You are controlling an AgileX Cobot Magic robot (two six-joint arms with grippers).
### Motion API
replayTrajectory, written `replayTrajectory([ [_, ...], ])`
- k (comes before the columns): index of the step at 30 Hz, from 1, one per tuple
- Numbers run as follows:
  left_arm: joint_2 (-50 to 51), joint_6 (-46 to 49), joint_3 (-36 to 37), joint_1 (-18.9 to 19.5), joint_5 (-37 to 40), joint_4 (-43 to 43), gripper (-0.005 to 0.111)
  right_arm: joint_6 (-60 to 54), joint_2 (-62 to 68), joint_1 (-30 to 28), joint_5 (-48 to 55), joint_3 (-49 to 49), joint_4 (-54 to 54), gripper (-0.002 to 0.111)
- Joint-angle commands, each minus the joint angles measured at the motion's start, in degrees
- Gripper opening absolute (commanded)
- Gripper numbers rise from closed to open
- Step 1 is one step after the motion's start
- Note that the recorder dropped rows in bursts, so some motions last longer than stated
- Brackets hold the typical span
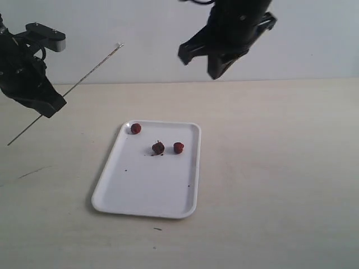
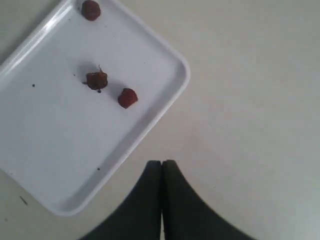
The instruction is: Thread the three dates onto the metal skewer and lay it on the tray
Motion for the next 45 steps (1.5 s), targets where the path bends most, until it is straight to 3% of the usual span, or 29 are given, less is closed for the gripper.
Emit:
replayTrajectory([
  [1, -0.44, -1.12, 0.21, 0.11, -0.59, -0.46, 0.0, 0.25, 8.62, 4.16, 0.72, -7.39, -1.93, 0.0],
  [6, 0.16, -1.75, 0.21, 0.11, -0.59, 0.02, 0.0, -1.41, 15.3, 6.81, 0.72, -13.04, -2.46, 0.007],
  [15, 0.17, -1.75, 0.21, 0.11, -0.71, 0.13, 0.0, 4.57, 21.3, 6.81, 0.72, -16.88, 0.0, 0.047],
  [19, 0.17, -2.6, 0.21, 0.11, -0.72, 0.13, 0.0, 9.25, 23.7, 6.81, 0.72, -16.88, 0.0, 0.046],
  [31, 0.17, -2.84, 0.21, 0.11, -0.72, 0.13, 0.0, 6.27, 27.6, 7.08, 0.72, -16.88, 1.73, 0.046],
  [45, 0.17, -2.85, 0.21, 0.11, -1.08, 0.13, 0.0, 4.98, 27.84, 7.08, -7.45, -16.88, 4.59, 0.046],
])
